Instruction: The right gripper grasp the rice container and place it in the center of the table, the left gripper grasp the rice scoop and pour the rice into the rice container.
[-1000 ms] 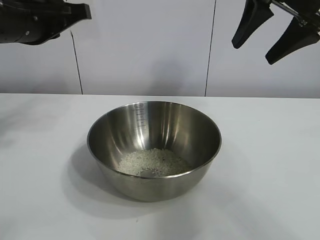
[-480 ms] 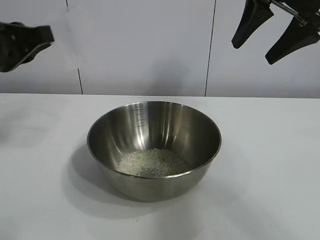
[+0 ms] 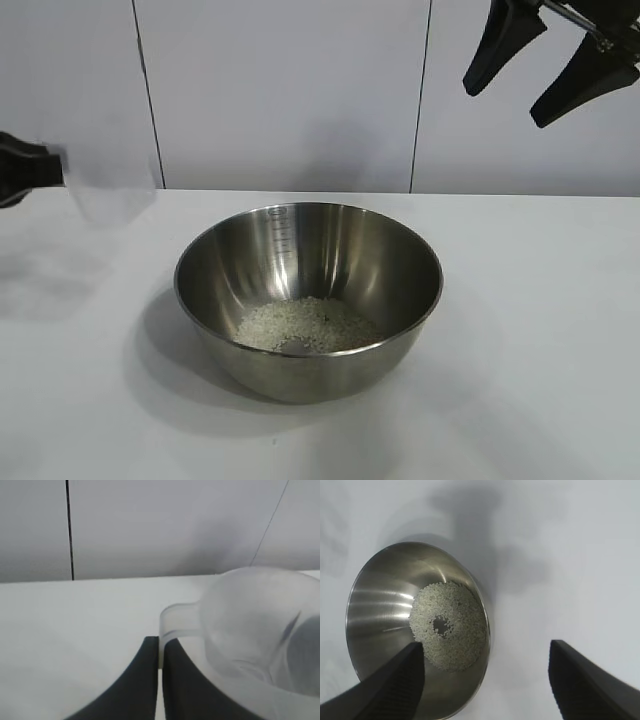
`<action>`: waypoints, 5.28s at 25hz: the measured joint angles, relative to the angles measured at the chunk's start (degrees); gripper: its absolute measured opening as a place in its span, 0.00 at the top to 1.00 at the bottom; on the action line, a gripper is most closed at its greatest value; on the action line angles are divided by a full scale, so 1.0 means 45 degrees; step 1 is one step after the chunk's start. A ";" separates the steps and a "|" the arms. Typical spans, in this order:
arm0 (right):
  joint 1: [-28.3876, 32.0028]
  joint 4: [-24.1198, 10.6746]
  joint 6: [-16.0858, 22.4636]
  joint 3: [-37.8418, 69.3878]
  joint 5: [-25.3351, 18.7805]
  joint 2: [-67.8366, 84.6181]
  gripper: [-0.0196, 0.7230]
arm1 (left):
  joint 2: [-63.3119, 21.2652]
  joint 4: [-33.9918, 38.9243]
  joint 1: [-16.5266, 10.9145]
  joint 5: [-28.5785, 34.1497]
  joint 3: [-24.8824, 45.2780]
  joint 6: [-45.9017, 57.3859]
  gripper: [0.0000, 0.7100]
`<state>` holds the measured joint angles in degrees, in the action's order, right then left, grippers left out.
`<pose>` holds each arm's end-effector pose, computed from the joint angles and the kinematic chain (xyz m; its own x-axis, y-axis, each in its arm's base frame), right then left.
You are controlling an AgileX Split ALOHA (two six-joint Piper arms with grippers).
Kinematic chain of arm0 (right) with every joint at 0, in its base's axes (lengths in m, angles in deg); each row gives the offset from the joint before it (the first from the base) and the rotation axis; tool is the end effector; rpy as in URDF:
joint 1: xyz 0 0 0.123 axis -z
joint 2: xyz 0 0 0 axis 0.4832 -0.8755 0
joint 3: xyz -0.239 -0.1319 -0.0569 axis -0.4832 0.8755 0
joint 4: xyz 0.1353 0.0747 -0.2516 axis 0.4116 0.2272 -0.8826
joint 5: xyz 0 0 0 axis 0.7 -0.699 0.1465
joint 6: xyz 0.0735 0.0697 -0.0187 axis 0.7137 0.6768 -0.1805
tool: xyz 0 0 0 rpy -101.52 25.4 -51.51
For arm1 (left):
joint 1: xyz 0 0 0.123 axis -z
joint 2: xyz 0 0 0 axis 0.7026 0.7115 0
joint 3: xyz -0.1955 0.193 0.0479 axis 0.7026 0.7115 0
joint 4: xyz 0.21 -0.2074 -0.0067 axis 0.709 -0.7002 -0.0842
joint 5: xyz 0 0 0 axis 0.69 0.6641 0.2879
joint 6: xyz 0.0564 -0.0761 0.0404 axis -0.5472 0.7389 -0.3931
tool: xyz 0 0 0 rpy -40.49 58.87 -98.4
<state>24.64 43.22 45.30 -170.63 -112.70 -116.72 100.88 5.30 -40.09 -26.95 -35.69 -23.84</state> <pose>0.4018 0.0679 0.2818 -0.9180 -0.0218 -0.3961 -0.1747 0.9186 0.3544 0.3072 -0.0568 0.0862 -0.2919 -0.0284 -0.9560 0.3599 0.9229 -0.1373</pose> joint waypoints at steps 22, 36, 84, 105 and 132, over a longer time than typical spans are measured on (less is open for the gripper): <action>0.0000 0.0012 -0.0012 0.0000 0.0000 0.0000 0.32 | 0.3616 -0.1096 0.0000 -0.1972 -0.0161 -0.0952 0.79; 0.0000 0.0012 -0.0012 0.0000 0.0000 0.0000 0.32 | 0.3615 -0.1096 0.0000 -0.2108 0.0448 -0.1707 0.66; 0.0000 0.0012 -0.0056 0.0000 0.0154 0.0000 0.32 | -0.3823 0.5633 0.0000 0.5179 -0.3788 0.7029 0.44; 0.0000 0.0012 -0.0135 0.0000 0.0245 0.0000 0.32 | -0.3769 1.7718 0.0000 0.5881 -0.7484 1.9643 0.40; 0.0000 0.0012 -0.0307 0.0000 0.0244 0.0000 0.32 | -0.3756 1.6381 0.0000 1.1087 -0.8013 1.5072 0.35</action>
<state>24.64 43.27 43.92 -170.63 -111.60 -116.72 83.98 79.02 -40.09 22.94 -71.75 43.99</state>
